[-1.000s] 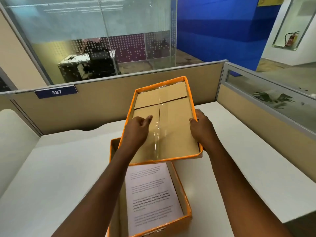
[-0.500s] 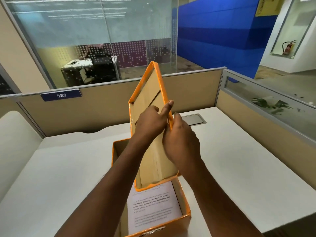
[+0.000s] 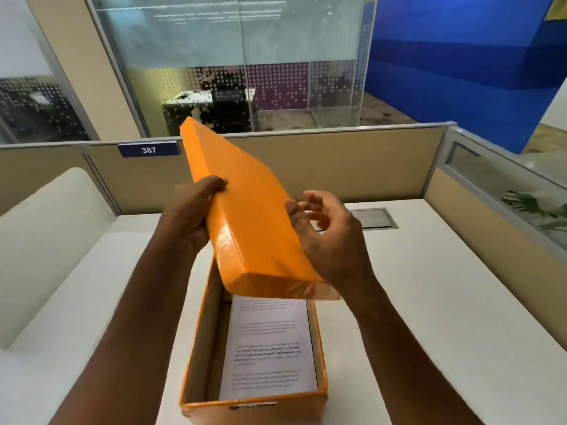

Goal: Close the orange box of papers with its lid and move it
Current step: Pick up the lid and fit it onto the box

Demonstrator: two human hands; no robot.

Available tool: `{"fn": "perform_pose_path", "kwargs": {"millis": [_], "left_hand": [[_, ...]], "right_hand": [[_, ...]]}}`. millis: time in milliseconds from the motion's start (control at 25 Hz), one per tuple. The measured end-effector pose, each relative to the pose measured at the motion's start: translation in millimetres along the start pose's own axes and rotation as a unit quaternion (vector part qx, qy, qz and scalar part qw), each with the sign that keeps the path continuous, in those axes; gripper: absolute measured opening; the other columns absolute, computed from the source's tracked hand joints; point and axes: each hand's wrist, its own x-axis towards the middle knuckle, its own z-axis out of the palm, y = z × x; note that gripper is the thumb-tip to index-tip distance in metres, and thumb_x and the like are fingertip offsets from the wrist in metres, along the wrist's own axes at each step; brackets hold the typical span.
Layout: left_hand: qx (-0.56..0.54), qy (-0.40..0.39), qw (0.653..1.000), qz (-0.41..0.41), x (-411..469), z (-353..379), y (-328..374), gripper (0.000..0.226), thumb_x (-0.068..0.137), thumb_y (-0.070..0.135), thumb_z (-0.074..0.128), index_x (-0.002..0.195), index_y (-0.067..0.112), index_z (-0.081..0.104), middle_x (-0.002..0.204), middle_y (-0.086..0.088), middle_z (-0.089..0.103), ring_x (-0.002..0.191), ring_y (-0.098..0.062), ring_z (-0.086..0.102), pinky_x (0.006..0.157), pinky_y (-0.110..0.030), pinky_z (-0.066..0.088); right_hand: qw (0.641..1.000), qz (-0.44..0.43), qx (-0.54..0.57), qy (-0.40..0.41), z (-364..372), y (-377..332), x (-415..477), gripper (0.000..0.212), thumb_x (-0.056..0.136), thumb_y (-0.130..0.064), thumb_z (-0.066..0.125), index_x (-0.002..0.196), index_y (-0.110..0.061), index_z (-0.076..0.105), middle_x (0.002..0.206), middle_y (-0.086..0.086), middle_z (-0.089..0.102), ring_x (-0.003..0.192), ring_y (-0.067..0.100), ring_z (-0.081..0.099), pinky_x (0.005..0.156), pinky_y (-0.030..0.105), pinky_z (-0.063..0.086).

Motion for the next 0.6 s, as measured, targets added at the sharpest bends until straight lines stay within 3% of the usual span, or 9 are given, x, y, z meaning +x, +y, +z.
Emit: {"fn": "perform_pose_path", "kwargs": {"millis": [80,120,240,280,360,400,480,600], "left_hand": [[-0.005,-0.048,0.997,-0.052,-4.4,-23.7,-4.0,0.029,0.092,0.029,0.050,0.118,0.018,0.044,0.095,-0.010,0.067,0.073,-0.028,0.069,0.050,-0.034,0.055],[-0.015,-0.056,0.997,-0.059,-6.3,-32.2,-10.4,0.022,0.094,0.028,0.045,0.112,0.016,0.049,0.085,-0.009,0.071,0.063,-0.025,0.072,0.046,-0.031,0.056],[-0.037,-0.053,0.996,-0.062,-5.6,-45.9,-40.4,0.022,0.095,0.022,0.041,0.092,0.009,0.058,0.062,-0.007,0.069,0.044,-0.017,0.067,0.042,-0.022,0.053],[-0.027,-0.052,0.996,-0.069,-6.4,-46.1,-49.2,0.022,0.095,0.023,0.043,0.091,0.008,0.059,0.058,-0.006,0.069,0.043,-0.017,0.067,0.041,-0.021,0.052],[0.048,-0.012,0.997,-0.056,-5.0,-45.9,-63.8,0.022,0.093,0.030,0.051,0.090,0.011,0.062,0.057,-0.002,0.071,0.047,-0.016,0.067,0.043,-0.021,0.051],[0.112,0.020,0.993,-0.037,-0.7,-48.0,-73.6,0.024,0.092,0.036,0.055,0.091,0.014,0.063,0.066,-0.001,0.073,0.054,-0.016,0.068,0.047,-0.022,0.051],[0.231,0.050,0.971,0.015,5.3,-56.4,-95.4,0.041,0.088,0.048,0.057,0.112,0.015,0.062,0.099,-0.005,0.070,0.079,-0.018,0.068,0.065,-0.028,0.053],[0.276,-0.023,0.961,0.019,3.8,-69.2,-123.3,0.064,0.087,0.060,0.049,0.140,0.026,0.042,0.138,-0.005,0.054,0.117,-0.028,0.058,0.097,-0.050,0.050]], "right_hand": [[0.991,0.053,-0.110,0.059,-12.1,35.8,11.3,0.063,0.086,-0.061,0.045,0.132,-0.018,0.047,0.132,0.005,0.055,0.119,0.022,0.054,0.091,0.036,0.048],[0.982,0.127,-0.138,0.030,-17.0,53.4,16.4,0.068,0.087,-0.063,0.040,0.138,-0.018,0.041,0.140,0.010,0.049,0.125,0.028,0.050,0.097,0.044,0.046],[0.933,0.326,-0.001,-0.152,-20.7,90.4,16.5,0.072,0.088,-0.063,0.038,0.143,-0.018,0.033,0.144,0.013,0.046,0.124,0.036,0.052,0.101,0.053,0.043],[0.920,0.345,0.043,-0.179,-18.7,95.9,10.8,0.068,0.088,-0.061,0.040,0.140,-0.017,0.037,0.138,0.013,0.052,0.117,0.035,0.056,0.098,0.053,0.046],[0.930,0.325,0.043,-0.165,-10.7,101.4,-1.5,0.061,0.088,-0.059,0.043,0.130,-0.016,0.046,0.125,0.013,0.060,0.103,0.032,0.062,0.088,0.046,0.050],[0.939,0.311,0.025,-0.144,-4.7,105.7,-7.0,0.058,0.089,-0.059,0.043,0.127,-0.016,0.048,0.122,0.013,0.062,0.100,0.030,0.063,0.084,0.044,0.050],[0.952,0.290,0.003,-0.095,4.5,113.4,-19.5,0.056,0.089,-0.057,0.045,0.127,-0.016,0.049,0.123,0.011,0.062,0.100,0.029,0.063,0.083,0.041,0.049],[0.962,0.267,-0.013,-0.060,16.0,119.4,-35.3,0.057,0.090,-0.053,0.047,0.133,-0.017,0.045,0.131,0.009,0.058,0.110,0.031,0.061,0.090,0.043,0.048]]}}
